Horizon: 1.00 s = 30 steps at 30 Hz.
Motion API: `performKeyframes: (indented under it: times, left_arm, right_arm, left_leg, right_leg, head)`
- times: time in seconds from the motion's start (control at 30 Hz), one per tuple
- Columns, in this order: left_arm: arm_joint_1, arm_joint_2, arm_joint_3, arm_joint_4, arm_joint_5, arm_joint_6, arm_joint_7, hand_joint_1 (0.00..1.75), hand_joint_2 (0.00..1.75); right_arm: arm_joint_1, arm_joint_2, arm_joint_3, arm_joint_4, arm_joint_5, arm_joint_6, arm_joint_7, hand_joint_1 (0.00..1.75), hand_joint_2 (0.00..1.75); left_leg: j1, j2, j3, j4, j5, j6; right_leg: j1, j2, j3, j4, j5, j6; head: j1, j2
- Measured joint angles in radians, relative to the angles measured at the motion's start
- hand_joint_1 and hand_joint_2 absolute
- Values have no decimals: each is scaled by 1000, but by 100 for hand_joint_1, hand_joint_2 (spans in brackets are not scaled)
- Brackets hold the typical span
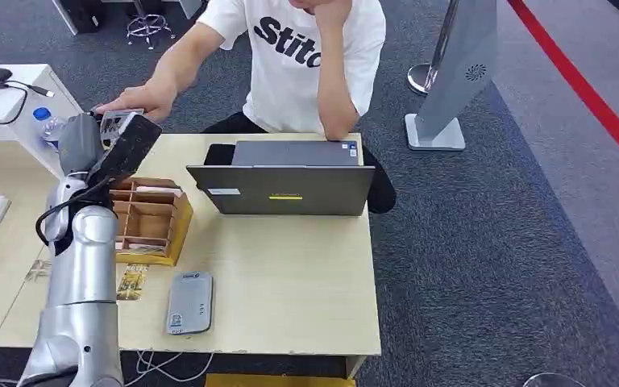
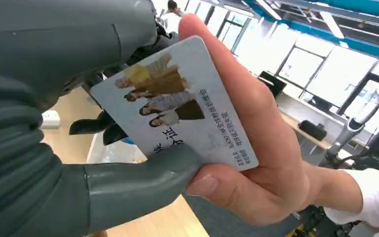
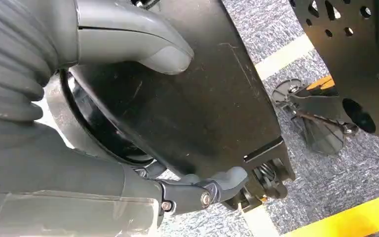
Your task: Pass the card to the sensor for recognition and then transmit it.
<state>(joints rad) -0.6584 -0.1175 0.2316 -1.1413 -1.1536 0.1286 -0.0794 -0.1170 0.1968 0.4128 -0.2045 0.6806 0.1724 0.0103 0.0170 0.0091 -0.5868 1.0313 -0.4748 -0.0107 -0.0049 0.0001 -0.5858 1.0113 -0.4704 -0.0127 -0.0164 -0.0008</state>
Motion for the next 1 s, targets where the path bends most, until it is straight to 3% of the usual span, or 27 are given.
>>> performKeyframes:
  times: [0.17,0.2,0.8,0.9,1.0]
  left_arm:
    - [-9,-3,25,10,-1,0,-15,70,175]
    - [-9,-5,27,10,-1,0,-16,0,175]
    - [-3,-32,72,-26,57,14,-82,0,175]
    - [44,-56,73,-100,164,-16,-166,0,175]
    - [168,-113,52,-257,296,-45,-245,0,175]
  right_arm:
    - [0,0,2,0,0,0,-2,0,175]
    - [0,0,3,0,0,0,-2,0,175]
    - [-1,0,8,0,0,-1,-7,0,175]
    - [-1,0,8,0,0,-5,5,0,175]
    - [-1,0,4,0,-3,-12,28,0,175]
  left_leg:
    - [0,1,-1,0,-1,1]
    - [0,1,-1,0,-1,1]
    - [0,1,-1,0,-2,0]
    - [0,2,-1,0,-2,1]
    - [-1,3,0,0,-5,2]
  right_leg:
    - [0,1,-1,0,-1,1]
    - [0,1,-1,-1,-1,1]
    - [0,1,-1,-1,-1,1]
    - [0,2,-1,-1,-1,1]
    - [-1,2,0,-1,-3,3]
  head:
    - [0,0]
    - [0,0]
    - [0,0]
    - [0,0]
    - [0,0]
